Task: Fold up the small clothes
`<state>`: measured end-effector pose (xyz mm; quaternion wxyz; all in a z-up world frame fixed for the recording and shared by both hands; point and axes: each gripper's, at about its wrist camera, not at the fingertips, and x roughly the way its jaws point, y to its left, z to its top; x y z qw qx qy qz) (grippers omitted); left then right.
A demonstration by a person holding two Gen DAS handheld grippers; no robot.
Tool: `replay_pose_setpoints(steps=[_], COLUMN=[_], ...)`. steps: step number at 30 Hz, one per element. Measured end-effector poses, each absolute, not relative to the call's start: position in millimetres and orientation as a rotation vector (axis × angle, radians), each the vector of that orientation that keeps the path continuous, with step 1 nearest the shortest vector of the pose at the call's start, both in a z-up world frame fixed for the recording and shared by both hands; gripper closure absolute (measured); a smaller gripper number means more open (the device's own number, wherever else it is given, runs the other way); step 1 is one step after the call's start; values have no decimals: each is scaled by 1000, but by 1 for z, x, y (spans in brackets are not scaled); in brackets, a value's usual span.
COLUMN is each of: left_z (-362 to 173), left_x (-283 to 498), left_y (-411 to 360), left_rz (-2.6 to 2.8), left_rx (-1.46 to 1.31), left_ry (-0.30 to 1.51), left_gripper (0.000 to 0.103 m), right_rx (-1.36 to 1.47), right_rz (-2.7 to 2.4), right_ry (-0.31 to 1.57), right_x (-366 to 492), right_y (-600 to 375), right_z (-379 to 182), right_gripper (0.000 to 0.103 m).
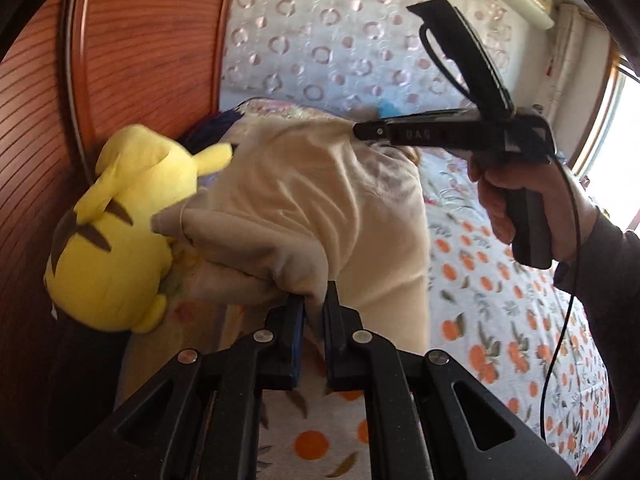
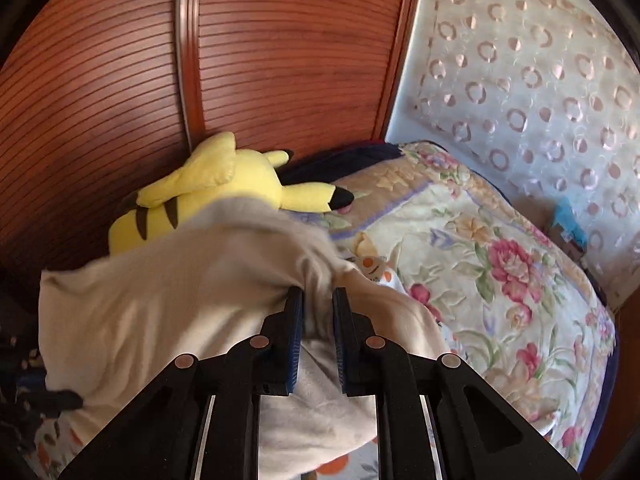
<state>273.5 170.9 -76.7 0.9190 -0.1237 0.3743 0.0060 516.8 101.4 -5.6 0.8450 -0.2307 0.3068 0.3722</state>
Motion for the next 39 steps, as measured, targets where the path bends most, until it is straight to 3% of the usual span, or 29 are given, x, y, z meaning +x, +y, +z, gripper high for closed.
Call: replay_pose_setpoints(steps=[3,9,11,16,18,20,21,28,33,39], left_z=[-84,-76,-71,-49,-41,-34,-31,-5,11,32], left_x=[269,259,251,228,220,213,210,187,169,147], left_y=[175,165,165,144,132,120,114,60,24,-12], left_rz=[23,52,59,36,15,-9,-20,-102,-175,-176], left_rx=[-255,-193,-170,-104,-84,-75,-67,-21,-19,1], left_ry=[778,761,742,685,669,644,636,559,517,477], left_gripper=[94,90,72,57,46,28,25,20,20,20], right_rx=[-448,-355,-312,-227,-192,-153,-139,-122,-77,-53], right_rz=[754,731,726,687,675,663,652,545,467,364], right_ry=[652,632,614,566,559,543,529,462,423,379], right_x=[523,483,462,397,373,347,333,258,192,129], right_y=[100,61,44,-6,-27,-49,-62,-122,-159,-177], right_z=[-11,-2,0,4,4,5,7,16,20,23], right_gripper=[62,60,60,60,60,60,59,59,41,36])
